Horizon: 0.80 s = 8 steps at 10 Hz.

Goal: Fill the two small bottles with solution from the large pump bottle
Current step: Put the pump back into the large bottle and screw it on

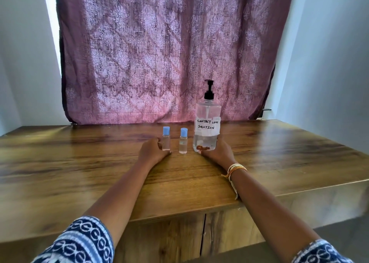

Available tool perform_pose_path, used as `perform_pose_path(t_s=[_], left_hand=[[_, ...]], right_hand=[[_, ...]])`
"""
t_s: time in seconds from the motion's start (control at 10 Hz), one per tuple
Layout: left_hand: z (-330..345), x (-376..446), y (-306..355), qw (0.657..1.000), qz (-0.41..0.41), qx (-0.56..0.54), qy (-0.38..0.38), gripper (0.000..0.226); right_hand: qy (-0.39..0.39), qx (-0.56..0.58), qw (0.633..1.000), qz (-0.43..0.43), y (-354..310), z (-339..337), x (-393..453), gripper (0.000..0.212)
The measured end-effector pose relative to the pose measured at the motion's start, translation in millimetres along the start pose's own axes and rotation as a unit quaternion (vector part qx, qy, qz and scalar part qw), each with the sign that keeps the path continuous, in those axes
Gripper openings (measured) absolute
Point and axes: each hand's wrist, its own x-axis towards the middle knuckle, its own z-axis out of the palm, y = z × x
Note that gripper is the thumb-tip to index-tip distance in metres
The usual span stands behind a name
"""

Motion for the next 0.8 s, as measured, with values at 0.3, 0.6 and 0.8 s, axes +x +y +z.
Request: perform_pose_path(t_s=[0.3,0.6,0.8], left_hand=[[-0.3,-46.3,21.8,0.998,0.013,0.034,-0.058,0.075],[-5.7,-55.1,39.8,0.968,0.118,0.212,0.065,0.083],[-19.9,-20.2,54.4,0.934,0.207,0.241,0.165,0.079]], right_hand=[[0.001,-0.029,0.999,0.016,-14.6,-2.0,-30.2,0.083],[0.009,-0.083,0.996,-0.029,-17.4,-9.8,-42.5,0.072],[0.122,-0.096,0.982,-0.107,-25.1,-28.8,-11.4,0.057]])
